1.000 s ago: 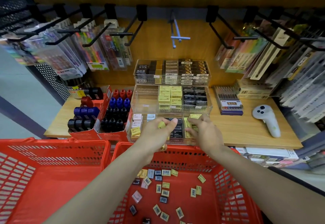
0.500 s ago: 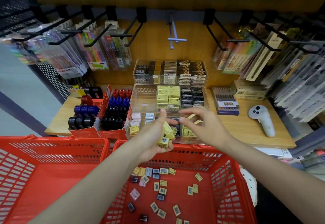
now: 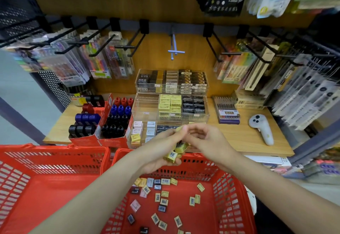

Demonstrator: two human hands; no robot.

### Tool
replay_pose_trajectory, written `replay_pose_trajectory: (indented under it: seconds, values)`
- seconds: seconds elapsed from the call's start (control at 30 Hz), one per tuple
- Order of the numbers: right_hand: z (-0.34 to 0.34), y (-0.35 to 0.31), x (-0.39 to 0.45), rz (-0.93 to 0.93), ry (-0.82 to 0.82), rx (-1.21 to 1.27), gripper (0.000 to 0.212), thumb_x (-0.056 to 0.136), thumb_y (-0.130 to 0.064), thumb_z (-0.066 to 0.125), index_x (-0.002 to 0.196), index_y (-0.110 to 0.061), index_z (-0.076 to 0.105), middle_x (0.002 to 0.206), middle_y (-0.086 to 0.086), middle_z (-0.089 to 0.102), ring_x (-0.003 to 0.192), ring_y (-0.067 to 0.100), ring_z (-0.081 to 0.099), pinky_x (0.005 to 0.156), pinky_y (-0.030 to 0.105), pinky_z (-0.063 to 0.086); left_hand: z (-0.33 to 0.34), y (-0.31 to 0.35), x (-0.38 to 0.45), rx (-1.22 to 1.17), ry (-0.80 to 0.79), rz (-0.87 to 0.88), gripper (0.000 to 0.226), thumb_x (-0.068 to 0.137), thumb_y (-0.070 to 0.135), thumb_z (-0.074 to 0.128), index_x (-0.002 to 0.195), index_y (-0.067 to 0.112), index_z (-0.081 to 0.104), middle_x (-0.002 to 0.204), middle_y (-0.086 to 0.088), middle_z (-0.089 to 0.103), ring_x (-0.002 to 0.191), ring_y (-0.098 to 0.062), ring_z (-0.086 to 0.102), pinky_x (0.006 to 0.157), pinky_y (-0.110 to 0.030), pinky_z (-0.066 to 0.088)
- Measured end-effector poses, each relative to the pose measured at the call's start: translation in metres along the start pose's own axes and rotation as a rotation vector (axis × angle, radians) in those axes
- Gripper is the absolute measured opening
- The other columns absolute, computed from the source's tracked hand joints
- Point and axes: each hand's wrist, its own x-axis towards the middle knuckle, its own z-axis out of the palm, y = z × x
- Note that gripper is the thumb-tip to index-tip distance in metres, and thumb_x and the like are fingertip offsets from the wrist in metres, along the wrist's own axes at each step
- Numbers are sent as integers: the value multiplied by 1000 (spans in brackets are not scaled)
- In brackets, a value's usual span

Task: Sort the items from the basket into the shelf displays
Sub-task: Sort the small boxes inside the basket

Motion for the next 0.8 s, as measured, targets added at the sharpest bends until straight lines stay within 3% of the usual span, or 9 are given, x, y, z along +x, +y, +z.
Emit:
replay_pose_trajectory:
  seconds: [0.07, 0.1, 0.2, 0.3, 0.43, 0.5, 0.6, 0.7, 0.8]
  values:
    - [-9, 1, 6, 142, 101, 225, 29, 80, -27, 76, 107, -17, 70, 92, 4, 74, 78, 12, 66, 71, 22, 54, -3, 0, 1, -14, 12, 13, 37, 77, 31, 85, 110, 20, 71, 86, -6, 61, 70, -16, 56, 59, -27, 50]
    - [-15, 4, 11, 175, 167, 220, 30, 81, -27, 76, 108, -18, 68, 89, 6, 74, 76, 14, 67, 74, 28, 56, -4, -1, 3, -11, 62, 14, 32, 78, 14, 83, 107, 21, 71, 86, -7, 62, 68, -16, 57, 59, -27, 51]
    - [-29, 23, 26, 250, 291, -51, 22, 86, -22, 74, 104, -22, 62, 82, 5, 74, 77, 19, 70, 80, 40, 59, -11, -3, 12, 7, 228, 48, 43, 84, -11, 66, 108, 24, 69, 96, -6, 60, 67, -17, 56, 61, -27, 52]
    - [-21, 46, 37, 357, 270, -200, 24, 88, -22, 74, 107, -20, 59, 78, 4, 73, 69, 14, 68, 65, 30, 54, -19, -8, 18, 178, 286, 157, 50, 87, -4, 67, 115, 37, 60, 113, 0, 56, 61, -18, 55, 72, -36, 54]
    - [5, 66, 50, 424, 298, -303, 21, 85, -32, 76, 99, -20, 65, 74, -9, 66, 66, 6, 63, 48, 14, 40, -30, -12, 22, 431, 252, 340, 57, 86, 6, 73, 115, 51, 54, 103, 2, 60, 69, -23, 52, 71, -35, 49]
    - [13, 70, 52, 412, 312, -353, 23, 84, -35, 76, 96, -18, 68, 70, -11, 63, 73, 12, 64, 58, 21, 46, -32, -13, 21, 459, 255, 397, 56, 85, 8, 76, 113, 52, 55, 109, 10, 61, 78, -19, 56, 71, -24, 49]
    - [22, 75, 51, 382, 313, -479, 22, 83, -46, 74, 79, -30, 60, 69, -14, 61, 84, 19, 66, 87, 40, 51, -36, -11, 21, 458, 283, 431, 50, 84, 11, 77, 113, 47, 58, 112, 15, 58, 65, -9, 52, 60, -17, 45]
    - [25, 77, 47, 341, 368, -546, 24, 82, -51, 73, 74, -33, 58, 68, -18, 58, 87, 17, 66, 91, 43, 47, -38, -9, 19, 450, 300, 431, 46, 85, 13, 77, 112, 45, 59, 116, 14, 57, 52, -5, 47, 59, -19, 47]
    - [25, 81, 46, 355, 405, -530, 20, 83, -47, 73, 80, -35, 57, 65, -20, 59, 86, 15, 65, 92, 41, 47, -36, -7, 19, 363, 306, 407, 43, 86, 12, 76, 111, 44, 61, 118, 12, 55, 64, -10, 56, 66, -22, 52]
